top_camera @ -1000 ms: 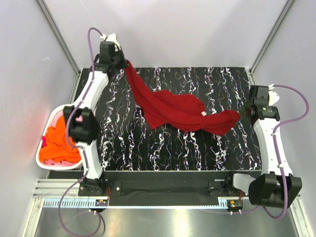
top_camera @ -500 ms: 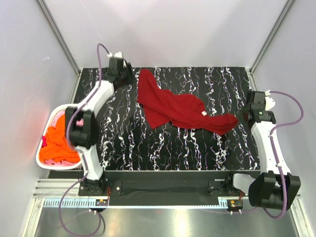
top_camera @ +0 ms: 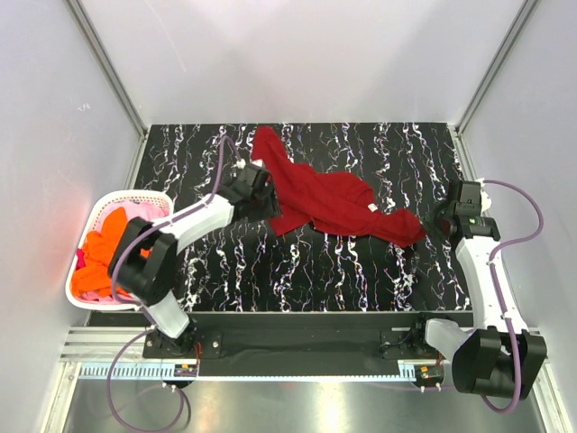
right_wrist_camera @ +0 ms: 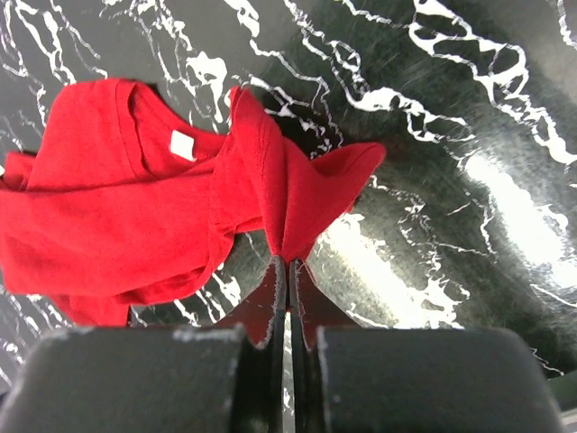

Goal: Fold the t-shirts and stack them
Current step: Flatten the tshirt out

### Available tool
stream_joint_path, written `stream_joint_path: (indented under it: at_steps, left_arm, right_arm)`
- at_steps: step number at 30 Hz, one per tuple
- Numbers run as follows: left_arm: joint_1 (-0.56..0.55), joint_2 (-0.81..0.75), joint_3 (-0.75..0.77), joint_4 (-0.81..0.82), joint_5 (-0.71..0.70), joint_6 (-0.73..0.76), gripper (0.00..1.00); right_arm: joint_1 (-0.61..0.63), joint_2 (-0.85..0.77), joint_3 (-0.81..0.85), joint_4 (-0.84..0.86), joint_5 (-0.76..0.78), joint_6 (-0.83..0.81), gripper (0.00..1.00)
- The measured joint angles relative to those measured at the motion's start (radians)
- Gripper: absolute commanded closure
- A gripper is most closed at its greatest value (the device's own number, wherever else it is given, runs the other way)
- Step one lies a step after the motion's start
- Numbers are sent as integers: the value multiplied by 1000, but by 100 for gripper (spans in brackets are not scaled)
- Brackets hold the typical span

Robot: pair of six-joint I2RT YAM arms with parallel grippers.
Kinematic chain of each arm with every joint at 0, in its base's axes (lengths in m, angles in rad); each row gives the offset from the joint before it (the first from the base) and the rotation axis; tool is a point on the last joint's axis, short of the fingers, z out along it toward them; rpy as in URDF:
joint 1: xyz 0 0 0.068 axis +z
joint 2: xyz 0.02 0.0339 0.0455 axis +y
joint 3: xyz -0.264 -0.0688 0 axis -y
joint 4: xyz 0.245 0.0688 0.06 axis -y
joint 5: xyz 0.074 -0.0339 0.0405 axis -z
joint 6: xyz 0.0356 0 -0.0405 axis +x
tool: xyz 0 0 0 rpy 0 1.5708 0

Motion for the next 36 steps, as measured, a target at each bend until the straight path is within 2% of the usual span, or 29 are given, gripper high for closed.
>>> stream_joint_path:
  at_steps: [8, 14, 15, 16, 19, 25, 32, 36]
  left_arm:
    - [-50, 96, -11, -12, -11, -61, 44]
    - [-72, 173, -11, -5, -26, -90, 49]
    - [-73, 175, -6, -1, -29, -95, 53]
    - [-74, 177, -3, 10, -34, -95, 68]
    - [-74, 190, -1, 5, -53, -99, 100]
    - [-76, 137, 16, -126, -156, -25, 100]
    - [-74, -214, 13, -318, -343, 70, 100]
    - [-42, -310, 32, -388, -414, 105, 100]
  right_arm:
    - [0, -8, -12, 17, -24, 0, 99]
    - [0, -9, -18, 19, -25, -2, 98]
    - [0, -8, -18, 19, -25, -2, 97]
    - [0, -8, -18, 19, -25, -2, 97]
    - [0, 4, -18, 22, -25, -6, 96]
    - [-11, 97, -6, -7, 31, -37, 97]
    - [-46, 68, 4, -51, 76, -41, 96]
    - [-46, 63, 54, -43, 77, -25, 90]
